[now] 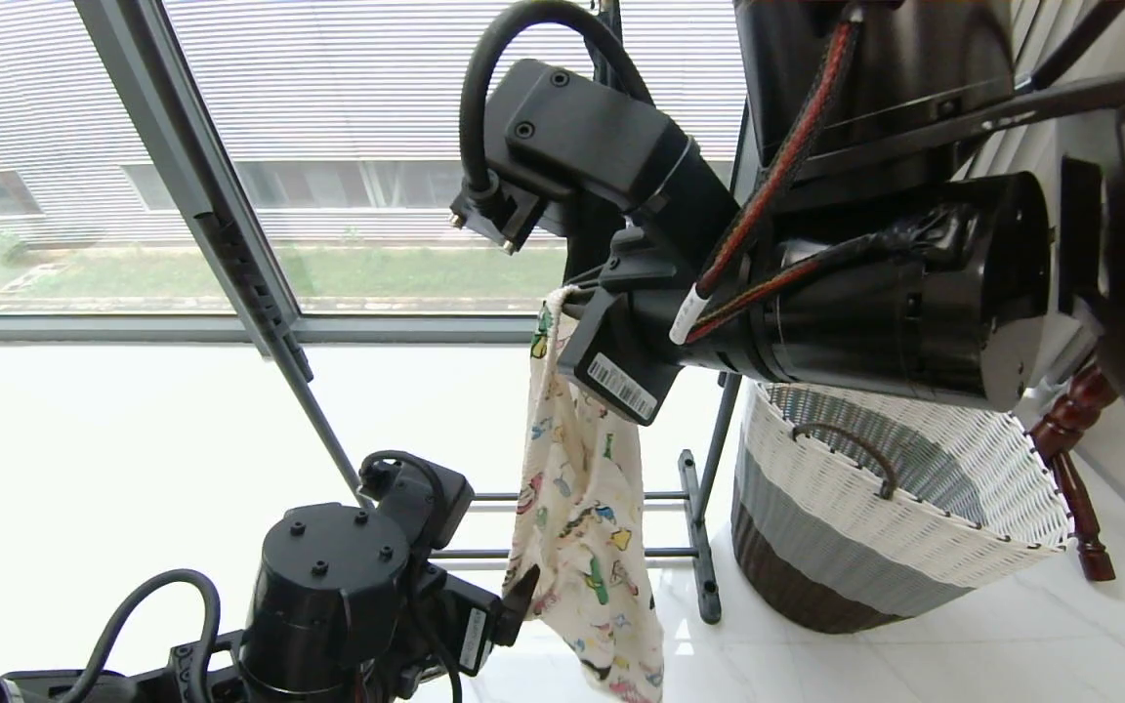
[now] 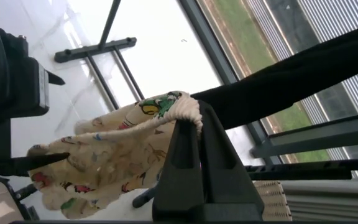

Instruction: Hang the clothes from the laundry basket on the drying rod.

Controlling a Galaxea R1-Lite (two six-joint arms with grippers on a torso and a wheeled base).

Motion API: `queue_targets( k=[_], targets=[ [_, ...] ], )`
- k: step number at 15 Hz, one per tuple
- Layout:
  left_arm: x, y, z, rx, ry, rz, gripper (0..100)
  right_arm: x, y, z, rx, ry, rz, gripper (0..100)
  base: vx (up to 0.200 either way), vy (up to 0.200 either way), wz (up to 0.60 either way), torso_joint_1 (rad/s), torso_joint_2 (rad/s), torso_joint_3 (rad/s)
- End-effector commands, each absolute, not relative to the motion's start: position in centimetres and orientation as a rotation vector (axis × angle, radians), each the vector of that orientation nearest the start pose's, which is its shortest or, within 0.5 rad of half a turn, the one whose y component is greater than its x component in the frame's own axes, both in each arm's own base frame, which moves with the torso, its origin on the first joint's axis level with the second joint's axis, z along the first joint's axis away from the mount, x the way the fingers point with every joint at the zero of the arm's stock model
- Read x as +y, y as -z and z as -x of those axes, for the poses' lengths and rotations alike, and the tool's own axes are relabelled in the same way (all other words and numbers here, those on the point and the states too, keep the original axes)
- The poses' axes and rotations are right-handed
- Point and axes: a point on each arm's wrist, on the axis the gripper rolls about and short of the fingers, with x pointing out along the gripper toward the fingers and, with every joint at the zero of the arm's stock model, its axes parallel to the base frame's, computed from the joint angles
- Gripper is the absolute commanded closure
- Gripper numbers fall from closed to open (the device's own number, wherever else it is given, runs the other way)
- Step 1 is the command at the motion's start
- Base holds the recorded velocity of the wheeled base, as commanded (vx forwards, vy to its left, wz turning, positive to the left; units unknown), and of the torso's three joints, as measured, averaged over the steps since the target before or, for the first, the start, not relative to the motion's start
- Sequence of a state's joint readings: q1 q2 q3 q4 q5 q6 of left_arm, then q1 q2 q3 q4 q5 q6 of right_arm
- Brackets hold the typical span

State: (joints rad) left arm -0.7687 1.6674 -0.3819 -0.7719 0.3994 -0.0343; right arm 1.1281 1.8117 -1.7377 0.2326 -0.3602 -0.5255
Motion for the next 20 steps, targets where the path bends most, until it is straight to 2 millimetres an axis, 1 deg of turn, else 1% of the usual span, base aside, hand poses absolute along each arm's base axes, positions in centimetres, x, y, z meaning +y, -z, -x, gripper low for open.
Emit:
queue_targets(
  k=[1,3,4,7,8,9,10,11,13,15,17,18,19,20],
  targets=[
    [-15.3,-9.7,-17.2,0.457,0.338,-0.271,0,30.5,-32.3,-16.6,0.039,-0.779,0.709,100,0.0,0.0,0.0,0.0,0.0,0.0],
    [-14.7,-10.3,-16.5,0.439,0.338,-0.26,0,29.9,-32.0,-17.8,0.058,-0.747,0.711,100,0.0,0.0,0.0,0.0,0.0,0.0],
    [-14.5,-10.5,-16.3,0.429,0.339,-0.256,100,29.6,-31.9,-18.3,0.068,-0.732,0.712,100,0.0,0.0,0.0,0.0,0.0,0.0],
    [-13.2,-10.9,-15.6,0.407,0.335,-0.305,100,28.6,-31.2,-19.3,0.108,-0.697,0.709,100,0.0,0.0,0.0,0.0,0.0,0.0],
    [-12.6,-11.4,-15.3,0.379,0.337,-0.34,100,27.8,-30.9,-19.5,0.13,-0.681,0.708,100,0.0,0.0,0.0,0.0,0.0,0.0],
    [-12.1,-12.2,-15.3,0.339,0.344,-0.356,100,26.8,-30.6,-19.6,0.151,-0.666,0.712,100,0.0,0.0,0.0,0.0,0.0,0.0],
    [-11.5,-13.8,-15.7,0.277,0.405,-0.331,100,25.0,-30.3,-19.3,0.176,-0.645,0.72,100,0.0,0.0,0.0,0.0,0.0,0.0],
    [-11.0,-14.8,-16.3,0.238,0.42,-0.321,100,23.8,-30.2,-18.8,0.188,-0.636,0.724,100,0.0,0.0,0.0,0.0,0.0,0.0],
    [-10.4,-16.6,-18.0,0.169,0.417,-0.329,100,21.1,-29.5,-17.4,0.215,-0.625,0.737,100,0.0,0.0,0.0,0.0,0.0,0.0],
    [-11.0,-18.2,-19.4,0.108,0.451,-0.343,100,18.7,-28.3,-15.5,0.246,-0.632,0.759,100,0.0,0.0,0.0,0.0,0.0,0.0],
    [-12.2,-19.4,-20.3,0.057,0.501,-0.345,100,16.7,-27.0,-13.6,0.267,-0.651,0.783,100,0.0,0.0,0.0,0.0,0.0,0.0],
    [-12.6,-19.7,-20.6,0.044,0.507,-0.34,100,16.2,-26.6,-12.7,0.266,-0.672,0.79,100,0.0,0.0,0.0,0.0,0.0,0.0],
    [-13.2,-20.6,-21.4,0.016,0.504,-0.332,100,15.7,-25.7,-11.3,0.266,-0.714,0.809,100,0.0,0.0,0.0,0.0,0.0,0.0],
    [-13.6,-21.3,-22.0,-0.008,0.501,-0.322,100,15.6,-24.7,-10.2,0.271,-0.762,0.836,100,0.0,0.0,0.0,0.0,0.0,0.0]
  ],
)
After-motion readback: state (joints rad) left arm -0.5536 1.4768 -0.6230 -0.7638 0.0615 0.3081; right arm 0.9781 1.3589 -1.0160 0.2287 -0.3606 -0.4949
